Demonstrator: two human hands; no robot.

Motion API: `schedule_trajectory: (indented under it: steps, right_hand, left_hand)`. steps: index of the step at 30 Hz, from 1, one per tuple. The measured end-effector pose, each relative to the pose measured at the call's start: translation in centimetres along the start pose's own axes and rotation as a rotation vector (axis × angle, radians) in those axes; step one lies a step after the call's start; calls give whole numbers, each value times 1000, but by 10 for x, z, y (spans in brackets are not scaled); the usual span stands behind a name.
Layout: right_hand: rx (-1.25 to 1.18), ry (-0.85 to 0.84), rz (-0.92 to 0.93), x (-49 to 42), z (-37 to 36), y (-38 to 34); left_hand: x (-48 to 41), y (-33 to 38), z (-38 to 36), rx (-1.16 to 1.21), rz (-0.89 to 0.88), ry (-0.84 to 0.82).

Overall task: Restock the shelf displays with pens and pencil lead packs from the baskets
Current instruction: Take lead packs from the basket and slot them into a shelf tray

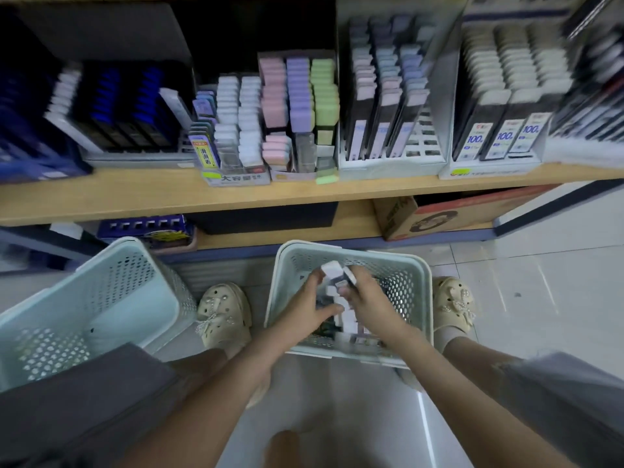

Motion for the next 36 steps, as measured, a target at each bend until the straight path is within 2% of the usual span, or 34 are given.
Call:
schedule_trajectory:
  steps: [2, 4, 9, 16, 19, 23, 26, 31, 36]
  right_hand:
    - [-287, 77, -113, 0, 12, -27]
    - [-456, 119, -156, 3, 25, -55]
    - [-616, 110, -123, 13, 45, -114]
    - [-347, 54, 132, 26, 63, -207]
    - [-211, 8, 221, 30, 67, -235]
    - [-275, -110, 202, 37, 65, -260]
    - [-191, -180, 256, 44, 70, -278]
    - [-185, -43, 346, 40, 88, -314]
    - [-267, 4, 414, 28, 100, -367]
  left_hand:
    - [11, 21, 7, 110, -18, -44]
    - [24, 45, 15, 177, -58, -93]
    - [78, 99, 40, 138, -181, -151]
    - [146, 134, 75, 59, -313, -73]
    - [170, 142, 88, 99, -318, -75]
    - [196, 151, 100, 79, -355, -65]
    - [211, 152, 112, 84, -371, -45]
    - [235, 164, 143, 88, -423, 55]
    - [268, 188, 186, 122, -472, 153]
Point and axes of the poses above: each hand's wrist, its own x-axis away from the middle knuckle, its own z-axis out of the back of the hand, y = z × x, the point moved 8 cm from there along -x, towards the middle knuckle, and after that the axes turned 11 degrees about z, right-handed, at the moved point
